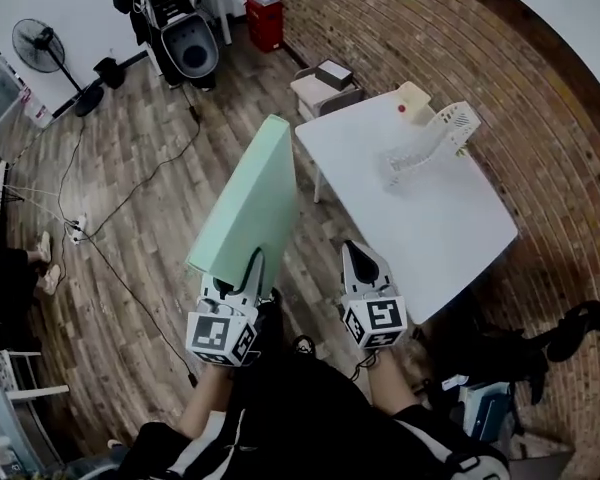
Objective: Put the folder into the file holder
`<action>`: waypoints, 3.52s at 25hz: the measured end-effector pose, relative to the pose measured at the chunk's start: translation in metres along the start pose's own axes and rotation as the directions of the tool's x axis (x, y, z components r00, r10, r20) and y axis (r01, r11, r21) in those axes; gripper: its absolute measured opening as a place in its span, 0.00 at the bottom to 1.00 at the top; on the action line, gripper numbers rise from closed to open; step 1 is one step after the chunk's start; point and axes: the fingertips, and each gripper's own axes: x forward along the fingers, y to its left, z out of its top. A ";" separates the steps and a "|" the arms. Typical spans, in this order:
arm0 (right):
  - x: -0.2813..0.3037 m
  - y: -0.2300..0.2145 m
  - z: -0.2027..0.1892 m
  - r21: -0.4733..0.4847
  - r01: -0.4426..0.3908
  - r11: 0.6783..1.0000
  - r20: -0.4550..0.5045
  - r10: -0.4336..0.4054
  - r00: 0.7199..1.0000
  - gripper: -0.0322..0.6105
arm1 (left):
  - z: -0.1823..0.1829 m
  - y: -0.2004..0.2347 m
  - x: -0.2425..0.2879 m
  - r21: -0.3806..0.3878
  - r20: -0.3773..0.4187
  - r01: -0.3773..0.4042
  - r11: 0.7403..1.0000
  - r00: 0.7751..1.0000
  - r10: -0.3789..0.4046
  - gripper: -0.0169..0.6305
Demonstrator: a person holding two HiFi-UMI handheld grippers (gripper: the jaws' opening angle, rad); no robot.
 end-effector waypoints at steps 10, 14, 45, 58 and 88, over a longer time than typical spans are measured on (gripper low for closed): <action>0.073 -0.051 0.026 -0.004 0.182 0.983 -0.008 -0.182 0.983 0.06 | 0.022 0.026 0.124 0.013 -0.004 0.243 0.970 0.970 -0.243 0.23; 0.086 -0.063 0.027 0.017 0.272 0.962 -0.027 -0.271 0.962 0.06 | 0.026 0.031 0.159 0.004 -0.016 0.339 0.941 0.941 -0.339 0.23; 0.033 -0.270 0.035 0.011 0.456 0.890 -0.034 -0.455 0.890 0.06 | 0.065 -0.129 0.322 0.063 0.130 0.596 0.800 0.790 -0.599 0.23; -0.001 -0.332 0.016 0.106 0.444 0.890 -0.014 -0.446 0.895 0.06 | 0.053 -0.186 0.359 0.127 0.132 0.610 0.782 0.771 -0.623 0.23; 0.041 -0.410 -0.006 0.114 0.457 0.882 -0.120 -0.444 0.888 0.06 | -0.001 -0.246 0.473 0.064 0.033 0.710 0.701 0.701 -0.713 0.23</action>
